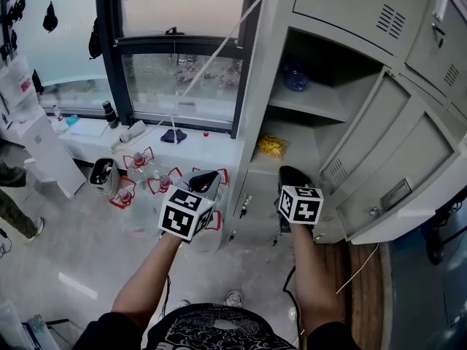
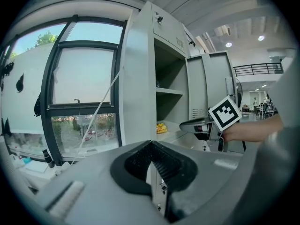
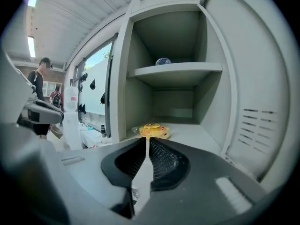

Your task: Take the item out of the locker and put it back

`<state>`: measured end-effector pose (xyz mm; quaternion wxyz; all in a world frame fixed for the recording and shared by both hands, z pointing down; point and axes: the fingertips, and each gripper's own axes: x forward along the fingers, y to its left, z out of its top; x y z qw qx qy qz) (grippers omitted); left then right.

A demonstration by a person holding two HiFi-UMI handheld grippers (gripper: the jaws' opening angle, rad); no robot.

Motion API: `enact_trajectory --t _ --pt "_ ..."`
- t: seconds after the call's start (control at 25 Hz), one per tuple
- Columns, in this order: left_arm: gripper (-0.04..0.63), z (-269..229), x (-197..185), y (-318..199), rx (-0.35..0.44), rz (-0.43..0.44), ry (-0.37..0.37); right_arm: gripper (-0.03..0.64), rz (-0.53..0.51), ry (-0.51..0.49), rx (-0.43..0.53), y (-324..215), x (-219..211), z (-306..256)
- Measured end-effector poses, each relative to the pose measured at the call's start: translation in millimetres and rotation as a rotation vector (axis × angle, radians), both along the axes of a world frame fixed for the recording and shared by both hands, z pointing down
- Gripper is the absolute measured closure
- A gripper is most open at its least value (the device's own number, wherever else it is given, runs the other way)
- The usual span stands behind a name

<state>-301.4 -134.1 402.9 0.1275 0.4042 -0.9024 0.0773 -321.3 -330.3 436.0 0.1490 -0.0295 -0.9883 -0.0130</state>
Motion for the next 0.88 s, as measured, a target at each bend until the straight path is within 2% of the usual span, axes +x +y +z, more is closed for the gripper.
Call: enact_trajectory --t 0.24,0.88 --pt "0.595 -3 8 5 0.022 0.043 0.004 0.594 -0.001 -0.024 0.021 21 25 -20" --pt "0.595 -8 17 47 0.056 0.096 0.002 0.594 0.023 -0.112 0.008 86 84 -61"
